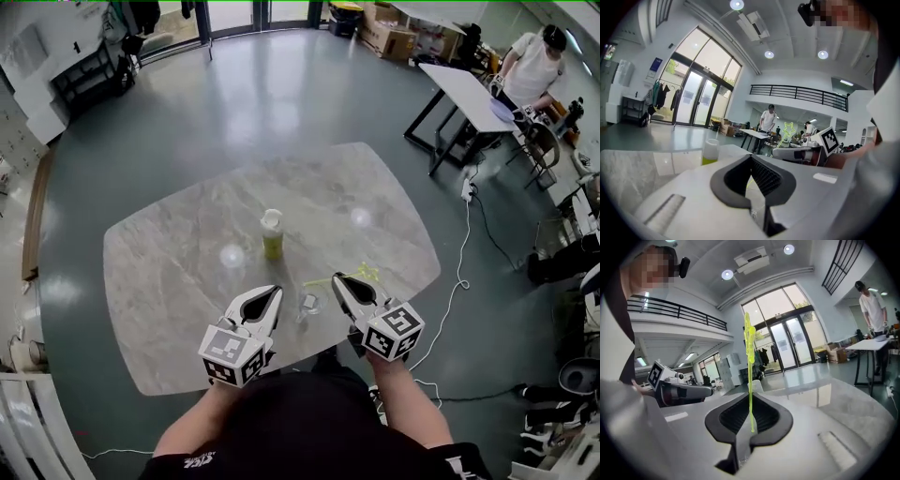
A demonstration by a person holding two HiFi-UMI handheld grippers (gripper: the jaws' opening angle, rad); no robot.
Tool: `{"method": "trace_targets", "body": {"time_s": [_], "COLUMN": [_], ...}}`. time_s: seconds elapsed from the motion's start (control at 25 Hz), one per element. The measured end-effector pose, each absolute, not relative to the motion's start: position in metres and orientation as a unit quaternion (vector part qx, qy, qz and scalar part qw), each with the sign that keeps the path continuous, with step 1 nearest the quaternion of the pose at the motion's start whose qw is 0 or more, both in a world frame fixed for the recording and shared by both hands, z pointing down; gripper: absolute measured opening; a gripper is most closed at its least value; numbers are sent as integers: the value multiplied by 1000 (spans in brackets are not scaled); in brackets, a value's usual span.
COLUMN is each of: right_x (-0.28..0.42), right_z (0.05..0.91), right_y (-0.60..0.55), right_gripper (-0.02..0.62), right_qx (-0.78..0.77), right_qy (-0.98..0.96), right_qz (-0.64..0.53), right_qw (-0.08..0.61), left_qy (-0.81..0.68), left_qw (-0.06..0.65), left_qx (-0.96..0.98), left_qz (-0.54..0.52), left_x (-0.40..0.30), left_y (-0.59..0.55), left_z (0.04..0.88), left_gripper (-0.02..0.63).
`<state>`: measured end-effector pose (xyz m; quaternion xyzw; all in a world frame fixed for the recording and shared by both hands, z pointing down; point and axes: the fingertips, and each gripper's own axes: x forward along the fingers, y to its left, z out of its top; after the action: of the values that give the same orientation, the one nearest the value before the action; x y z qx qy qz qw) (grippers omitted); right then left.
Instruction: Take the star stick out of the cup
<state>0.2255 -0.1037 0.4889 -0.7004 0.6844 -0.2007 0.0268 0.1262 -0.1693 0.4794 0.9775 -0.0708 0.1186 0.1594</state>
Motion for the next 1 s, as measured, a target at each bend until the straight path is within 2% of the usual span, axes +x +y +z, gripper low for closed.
{"method": "trace_targets", "body": {"time_s": [0.28,0.6,0.88,1.0], "right_x": [262,319,317,313], "right_z": [486,542,614,638], "right_y": [-108,-112,-115,-109], "right_gripper": [31,31,31,32], "right_qx": [-652,-624,-535,-509], "right_qy": [729,724,743,747], "right_qz": [-207,-288,-379,-406], "right_qw": [-22,-58,-136,-136], "left_qy": [-130,-204,-272,-290], "left_qw": [171,174,197,194], "left_qx": [968,954,933,928], "left_qz": [132,134,131,132], "left_x": [138,147,145,144], "left_y": [-163,-148,-143,-139], "left_z": [478,476,484,482], "left_gripper": [2,2,2,2]}}
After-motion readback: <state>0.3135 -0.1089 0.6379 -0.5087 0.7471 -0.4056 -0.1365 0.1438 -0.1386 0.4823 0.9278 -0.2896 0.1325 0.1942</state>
